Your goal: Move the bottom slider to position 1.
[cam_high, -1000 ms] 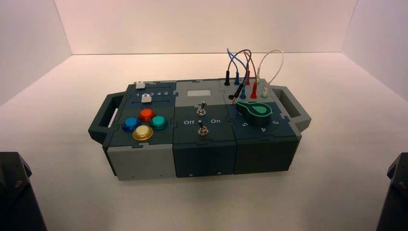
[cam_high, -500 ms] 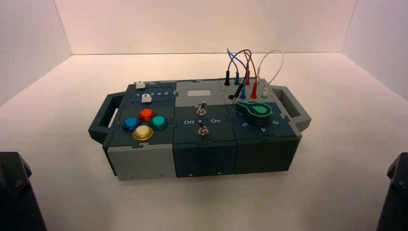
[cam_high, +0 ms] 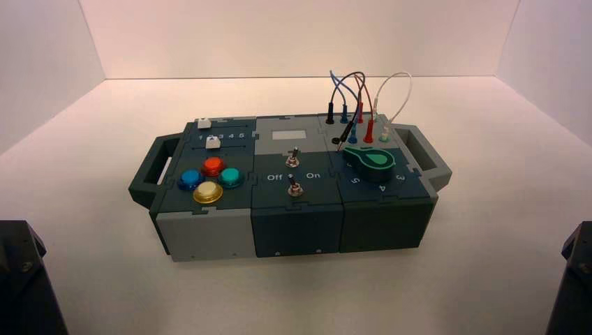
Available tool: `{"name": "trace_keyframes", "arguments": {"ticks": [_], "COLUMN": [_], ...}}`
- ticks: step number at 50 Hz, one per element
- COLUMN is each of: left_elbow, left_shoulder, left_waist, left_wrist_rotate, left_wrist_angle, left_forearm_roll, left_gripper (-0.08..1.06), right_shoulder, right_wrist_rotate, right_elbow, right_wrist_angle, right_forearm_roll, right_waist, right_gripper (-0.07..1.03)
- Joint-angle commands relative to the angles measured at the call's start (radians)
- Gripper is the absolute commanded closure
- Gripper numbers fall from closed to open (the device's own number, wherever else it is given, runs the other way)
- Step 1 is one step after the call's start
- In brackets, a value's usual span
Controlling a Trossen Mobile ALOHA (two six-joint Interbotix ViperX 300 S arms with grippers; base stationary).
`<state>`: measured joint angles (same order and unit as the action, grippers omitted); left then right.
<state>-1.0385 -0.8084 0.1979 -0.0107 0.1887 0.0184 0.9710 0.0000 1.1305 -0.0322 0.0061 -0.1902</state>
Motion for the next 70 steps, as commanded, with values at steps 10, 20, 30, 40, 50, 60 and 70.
{"name": "trace_keyframes", "arguments": {"ticks": [10,20,30,40,50,60,70], "left_elbow": [0.156,0.201,0.156,0.121,0.094,0.094,0.091], "left_shoulder": [0.152,0.216,0.201,0.199,0.195,0.187,0.186], "left_waist": [0.153,0.164,0.164,0.164,0.164,0.164,0.164], "left_wrist_rotate": [0.0,-0.002,-0.002,-0.002,0.0,0.0,0.0], "left_wrist_angle": [0.383,0.572,0.574,0.557,0.535,0.523,0.522], "left_forearm_roll": [0.028,0.028,0.028,0.026,0.029,0.029,0.029], "left_gripper": [1.01,1.01,1.01,1.01,1.01,1.01,1.01], "right_shoulder": [-0.103,-0.245,-0.391,-0.514,-0.67,-0.848,-0.974], "right_wrist_rotate": [0.008,0.008,0.008,0.008,0.006,0.002,-0.003], "right_elbow": [-0.107,-0.178,-0.253,-0.324,-0.405,-0.497,-0.563], "right_wrist_angle": [-0.241,-0.334,-0.373,-0.397,-0.425,-0.449,-0.479], "right_forearm_roll": [0.074,0.12,0.245,0.327,0.41,0.497,0.543], "right_waist": [-0.167,-0.285,-0.382,-0.451,-0.528,-0.575,-0.601], "right_gripper": [0.99,0.99,0.99,0.99,0.99,0.99,0.98]}}
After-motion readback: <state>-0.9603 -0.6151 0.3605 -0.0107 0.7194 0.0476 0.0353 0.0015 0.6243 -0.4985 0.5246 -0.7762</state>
